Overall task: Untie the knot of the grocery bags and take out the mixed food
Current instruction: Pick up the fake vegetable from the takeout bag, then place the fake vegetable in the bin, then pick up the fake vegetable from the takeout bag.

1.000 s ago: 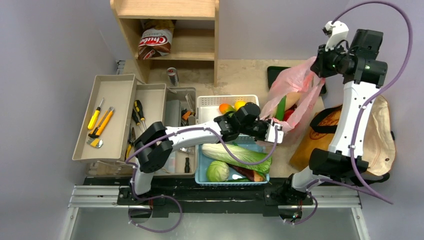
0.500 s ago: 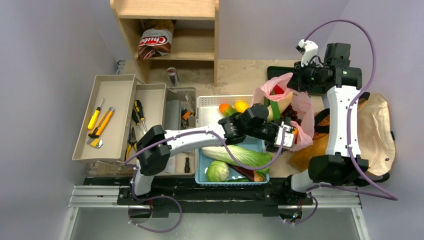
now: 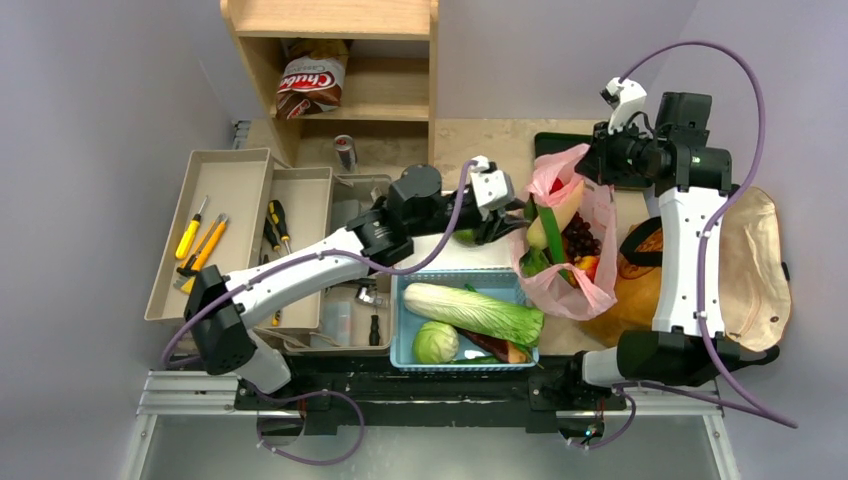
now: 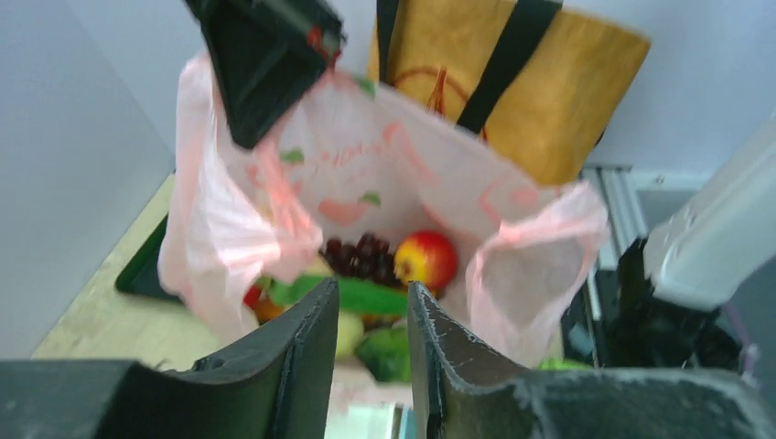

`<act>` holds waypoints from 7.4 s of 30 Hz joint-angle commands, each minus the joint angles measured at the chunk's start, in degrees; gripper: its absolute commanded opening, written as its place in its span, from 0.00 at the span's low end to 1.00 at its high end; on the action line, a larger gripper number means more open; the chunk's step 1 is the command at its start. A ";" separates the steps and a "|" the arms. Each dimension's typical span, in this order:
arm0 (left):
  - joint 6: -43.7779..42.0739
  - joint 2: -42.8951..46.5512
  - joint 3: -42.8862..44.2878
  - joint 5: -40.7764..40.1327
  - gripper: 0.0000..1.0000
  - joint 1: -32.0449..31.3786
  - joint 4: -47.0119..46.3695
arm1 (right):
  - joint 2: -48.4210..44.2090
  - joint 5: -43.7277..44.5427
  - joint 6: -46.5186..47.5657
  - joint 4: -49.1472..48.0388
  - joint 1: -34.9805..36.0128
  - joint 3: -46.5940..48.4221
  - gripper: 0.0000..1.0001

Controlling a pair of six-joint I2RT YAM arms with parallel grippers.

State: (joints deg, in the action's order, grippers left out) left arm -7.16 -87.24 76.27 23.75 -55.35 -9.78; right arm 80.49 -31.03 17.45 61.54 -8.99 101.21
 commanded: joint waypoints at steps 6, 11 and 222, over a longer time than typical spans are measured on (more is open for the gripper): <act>23.75 -17.64 14.76 -11.02 0.27 -6.29 1.57 | -4.89 1.54 -7.65 -5.53 0.12 -2.88 0.00; 29.84 -22.47 17.86 -29.34 0.47 -6.41 9.38 | -6.22 1.06 -10.41 -6.59 0.12 -4.70 0.00; 18.61 -48.48 45.44 -31.48 0.55 -10.14 26.96 | -14.06 9.99 -31.87 -22.36 0.03 -9.29 0.00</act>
State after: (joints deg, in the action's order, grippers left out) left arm 7.99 -134.21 119.31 -9.58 -65.69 14.87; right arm 69.30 -22.87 -10.87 43.07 -8.99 89.84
